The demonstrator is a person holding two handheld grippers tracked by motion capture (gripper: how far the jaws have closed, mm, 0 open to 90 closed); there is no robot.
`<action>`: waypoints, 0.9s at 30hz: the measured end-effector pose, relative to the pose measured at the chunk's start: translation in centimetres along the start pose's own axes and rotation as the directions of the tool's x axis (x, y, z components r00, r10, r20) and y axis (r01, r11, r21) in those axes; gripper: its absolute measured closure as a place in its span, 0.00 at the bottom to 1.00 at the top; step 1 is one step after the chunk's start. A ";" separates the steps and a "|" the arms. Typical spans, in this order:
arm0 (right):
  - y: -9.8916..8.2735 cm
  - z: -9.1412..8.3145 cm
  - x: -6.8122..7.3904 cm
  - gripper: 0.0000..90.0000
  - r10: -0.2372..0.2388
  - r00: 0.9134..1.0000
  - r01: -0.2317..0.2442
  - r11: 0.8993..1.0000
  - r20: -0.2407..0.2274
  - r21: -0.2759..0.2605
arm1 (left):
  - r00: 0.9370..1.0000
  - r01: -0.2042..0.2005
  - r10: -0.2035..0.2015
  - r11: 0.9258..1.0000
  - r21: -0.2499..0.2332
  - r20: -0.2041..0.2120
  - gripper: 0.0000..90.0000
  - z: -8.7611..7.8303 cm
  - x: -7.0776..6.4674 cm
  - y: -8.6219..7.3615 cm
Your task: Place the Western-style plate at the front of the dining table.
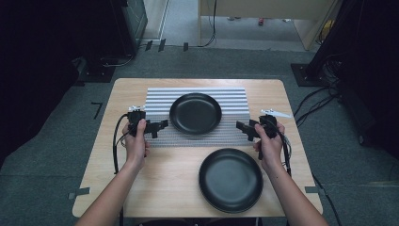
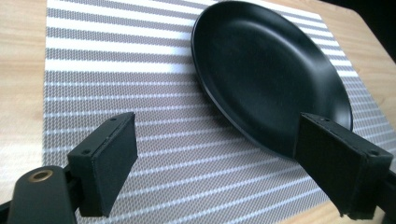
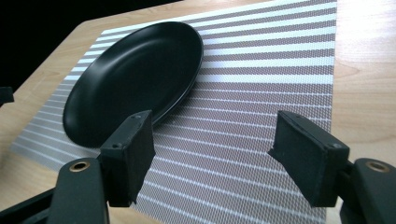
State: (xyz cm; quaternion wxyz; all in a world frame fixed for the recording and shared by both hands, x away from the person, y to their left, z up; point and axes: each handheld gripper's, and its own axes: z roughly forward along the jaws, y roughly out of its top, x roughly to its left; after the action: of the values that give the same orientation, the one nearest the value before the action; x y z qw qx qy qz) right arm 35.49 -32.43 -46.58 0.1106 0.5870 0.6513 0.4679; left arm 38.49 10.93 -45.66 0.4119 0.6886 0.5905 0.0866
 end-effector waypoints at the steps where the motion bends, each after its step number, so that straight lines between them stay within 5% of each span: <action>1: -0.1 -0.3 -0.1 0.32 0.002 1.000 -0.002 1.000 -0.005 -0.003 | 1.000 -0.001 0.001 1.000 -0.003 0.000 0.15 -0.2 0.1 -0.3; 27: -3.5 -7.8 -1.8 0.30 -0.050 0.999 0.050 0.998 0.014 -0.040 | 1.000 0.007 -0.007 0.996 -0.089 0.000 0.15 -7.5 2.7 -5.8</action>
State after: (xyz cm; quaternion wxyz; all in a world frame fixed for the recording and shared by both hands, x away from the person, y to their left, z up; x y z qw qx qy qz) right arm 28.25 -37.32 -45.72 0.1384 0.5712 0.6555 0.4743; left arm 30.41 16.55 -45.68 0.4424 0.6673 0.5886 0.1118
